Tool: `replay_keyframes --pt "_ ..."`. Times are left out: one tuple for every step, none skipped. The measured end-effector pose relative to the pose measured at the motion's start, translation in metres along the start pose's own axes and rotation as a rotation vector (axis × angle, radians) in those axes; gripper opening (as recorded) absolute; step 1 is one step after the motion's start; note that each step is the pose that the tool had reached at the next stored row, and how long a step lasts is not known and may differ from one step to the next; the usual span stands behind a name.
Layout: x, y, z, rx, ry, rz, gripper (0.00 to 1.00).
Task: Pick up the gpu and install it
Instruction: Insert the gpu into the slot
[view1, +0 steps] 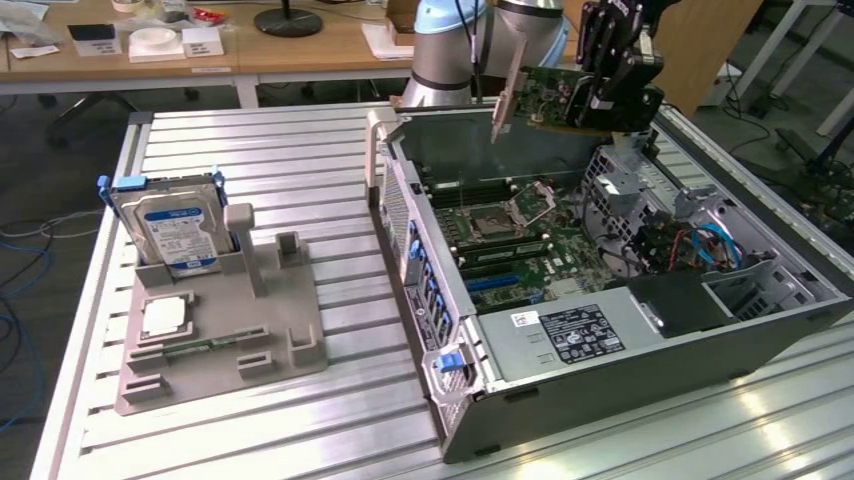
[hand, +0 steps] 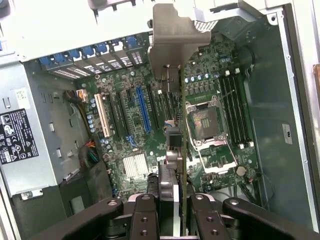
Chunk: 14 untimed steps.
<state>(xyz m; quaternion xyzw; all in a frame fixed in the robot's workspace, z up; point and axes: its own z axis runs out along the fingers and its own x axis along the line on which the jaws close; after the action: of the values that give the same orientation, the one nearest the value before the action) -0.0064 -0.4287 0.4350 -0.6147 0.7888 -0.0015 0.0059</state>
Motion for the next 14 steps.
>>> replay_keyframes --pt "0.0 0.0 0.0 0.0 0.0 0.0 0.28" --pt "0.0 0.0 0.0 0.0 0.0 0.0 0.28" --pt "0.0 0.0 0.0 -0.0001 0.0 0.0 0.28" --pt "0.0 0.0 0.0 0.0 0.0 0.0 0.28" --pt "0.0 0.0 0.0 0.0 0.0 0.0 0.28" --pt "0.0 0.0 0.0 0.0 0.0001 0.0 0.28" --pt "0.0 0.0 0.0 0.0 0.0 -0.002 0.28" --pt "0.0 0.0 0.0 0.0 0.0 -0.006 0.28" --pt "0.0 0.0 0.0 -0.0001 -0.0001 -0.014 0.28" --pt "0.0 0.0 0.0001 -0.0002 -0.0001 -0.025 0.28" --pt "0.0 -0.0001 0.0004 -0.0003 -0.0005 -0.037 0.28" --pt "0.0 -0.0001 0.0007 -0.0004 -0.0008 -0.051 0.28" --pt "0.0 -0.0001 0.0012 -0.0006 -0.0011 -0.069 0.28" --pt "0.0 -0.0001 0.0018 -0.0007 -0.0012 -0.087 0.28"
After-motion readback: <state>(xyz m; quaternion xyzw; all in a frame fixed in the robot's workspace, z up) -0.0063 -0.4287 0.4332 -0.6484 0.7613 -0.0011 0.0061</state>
